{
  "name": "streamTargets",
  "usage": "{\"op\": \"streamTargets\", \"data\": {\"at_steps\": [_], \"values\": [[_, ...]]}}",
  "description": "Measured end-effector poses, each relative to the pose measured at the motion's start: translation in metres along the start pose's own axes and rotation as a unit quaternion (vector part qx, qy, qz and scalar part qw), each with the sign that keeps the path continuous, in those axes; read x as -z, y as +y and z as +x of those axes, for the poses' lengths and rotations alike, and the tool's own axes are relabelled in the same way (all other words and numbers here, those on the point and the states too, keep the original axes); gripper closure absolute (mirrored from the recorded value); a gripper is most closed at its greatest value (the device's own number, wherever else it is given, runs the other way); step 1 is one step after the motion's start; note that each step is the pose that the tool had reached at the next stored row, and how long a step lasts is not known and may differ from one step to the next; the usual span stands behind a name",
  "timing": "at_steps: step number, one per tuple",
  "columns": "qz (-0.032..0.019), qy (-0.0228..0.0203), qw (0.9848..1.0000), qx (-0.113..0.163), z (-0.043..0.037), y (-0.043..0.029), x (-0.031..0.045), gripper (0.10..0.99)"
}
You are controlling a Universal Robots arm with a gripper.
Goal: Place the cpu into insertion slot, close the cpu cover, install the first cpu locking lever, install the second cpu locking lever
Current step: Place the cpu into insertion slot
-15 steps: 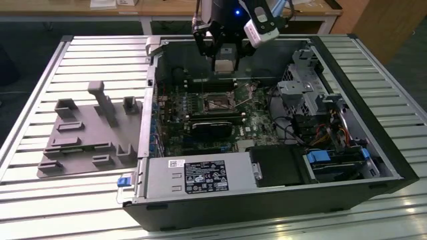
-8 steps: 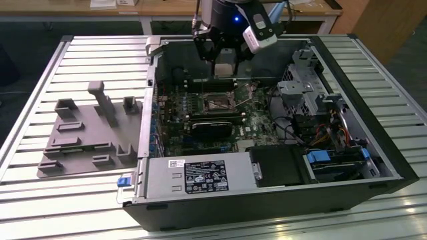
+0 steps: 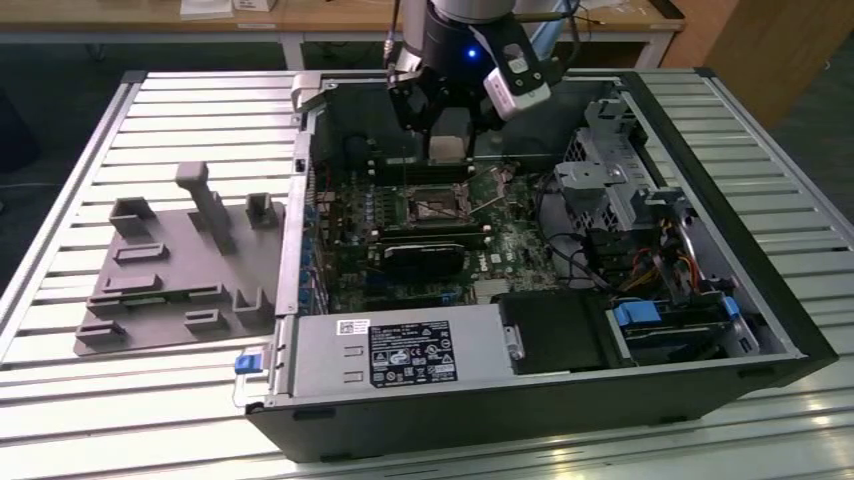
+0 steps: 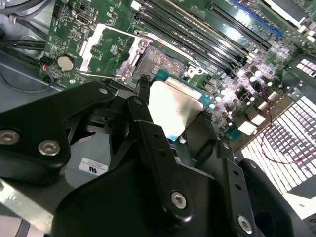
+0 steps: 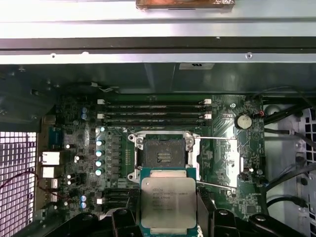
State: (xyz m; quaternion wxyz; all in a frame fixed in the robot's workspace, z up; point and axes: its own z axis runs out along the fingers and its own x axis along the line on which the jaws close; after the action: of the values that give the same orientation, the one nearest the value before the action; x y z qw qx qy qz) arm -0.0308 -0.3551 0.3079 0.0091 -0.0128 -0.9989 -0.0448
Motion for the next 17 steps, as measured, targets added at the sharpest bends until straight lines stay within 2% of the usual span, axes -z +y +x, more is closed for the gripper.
{"op": "streamTargets", "data": {"at_steps": [9, 17], "values": [[0.0002, 0.0000, 1.0000, 0.000, -0.0012, 0.0006, -0.0165, 0.549], [0.0004, 0.0000, 1.0000, 0.000, -0.0014, 0.0049, -0.0314, 0.549]]}}
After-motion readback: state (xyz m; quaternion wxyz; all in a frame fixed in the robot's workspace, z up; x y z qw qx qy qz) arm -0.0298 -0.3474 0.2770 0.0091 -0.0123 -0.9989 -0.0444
